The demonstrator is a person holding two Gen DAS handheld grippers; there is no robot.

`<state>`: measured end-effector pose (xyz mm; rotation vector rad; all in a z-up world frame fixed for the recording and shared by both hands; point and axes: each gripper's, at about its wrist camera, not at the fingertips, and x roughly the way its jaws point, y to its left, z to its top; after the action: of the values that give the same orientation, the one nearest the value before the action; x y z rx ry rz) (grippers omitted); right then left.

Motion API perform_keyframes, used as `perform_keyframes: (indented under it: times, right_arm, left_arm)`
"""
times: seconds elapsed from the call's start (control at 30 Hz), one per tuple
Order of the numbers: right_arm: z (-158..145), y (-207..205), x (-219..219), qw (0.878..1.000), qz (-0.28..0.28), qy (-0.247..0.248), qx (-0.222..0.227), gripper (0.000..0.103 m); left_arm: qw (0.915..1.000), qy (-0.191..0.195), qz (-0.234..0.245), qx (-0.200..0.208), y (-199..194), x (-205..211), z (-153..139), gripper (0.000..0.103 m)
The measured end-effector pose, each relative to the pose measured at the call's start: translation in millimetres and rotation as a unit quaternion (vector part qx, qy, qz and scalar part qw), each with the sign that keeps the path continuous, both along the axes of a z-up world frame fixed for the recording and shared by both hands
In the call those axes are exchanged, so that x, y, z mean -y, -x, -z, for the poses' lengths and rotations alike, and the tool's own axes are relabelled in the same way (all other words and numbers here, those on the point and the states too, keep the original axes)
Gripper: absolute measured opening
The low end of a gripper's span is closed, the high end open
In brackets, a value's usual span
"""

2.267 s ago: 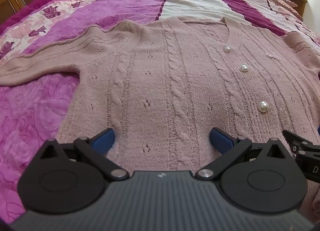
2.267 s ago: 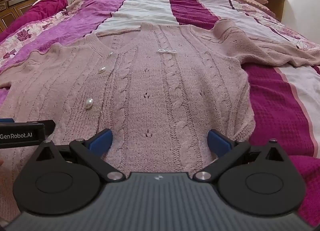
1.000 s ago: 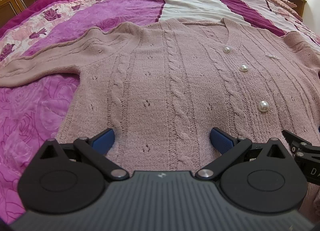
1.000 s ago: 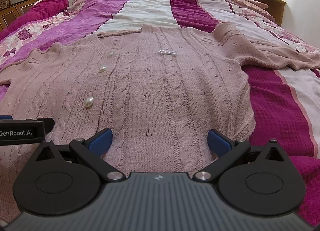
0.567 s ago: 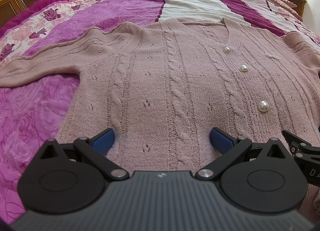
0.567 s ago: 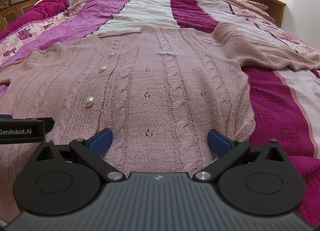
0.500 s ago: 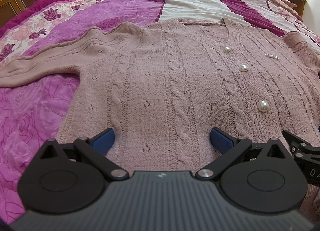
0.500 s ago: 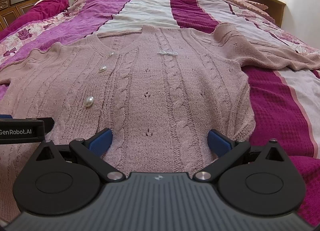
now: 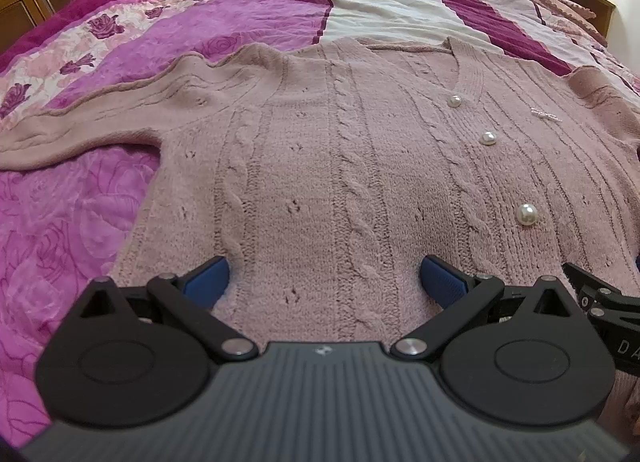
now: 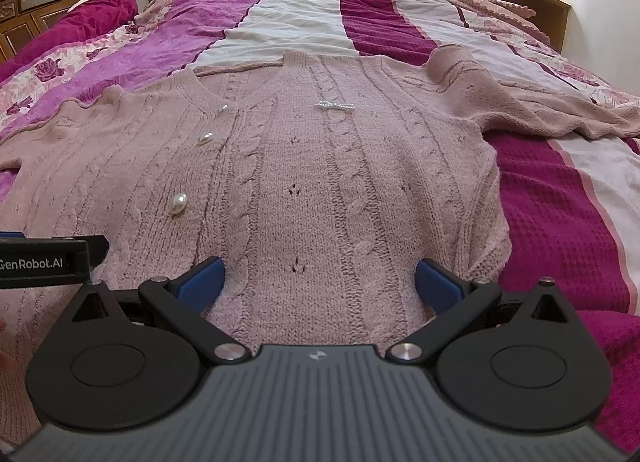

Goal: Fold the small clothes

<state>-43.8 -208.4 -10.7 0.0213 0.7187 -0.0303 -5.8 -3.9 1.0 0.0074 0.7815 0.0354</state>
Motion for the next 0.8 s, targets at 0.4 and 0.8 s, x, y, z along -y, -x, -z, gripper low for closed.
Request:
perform_keyframes:
  times: [0.4,0.8]
  right_arm:
    - [-1.9,-0.6,3.1,1.0,-0.008,-0.009,-0.005,0.103]
    - [-20.6,5.3,18.8,0.997,-0.051,-0.061,-0.009,0.103]
  left_arm:
    - [0.9998,-0.011,-0.004,-0.016,-3.3,5.1,-5.5,0.103]
    - [0.9999,-0.005,0.007,-0.009,5.2,14.5,-28.5,0.103]
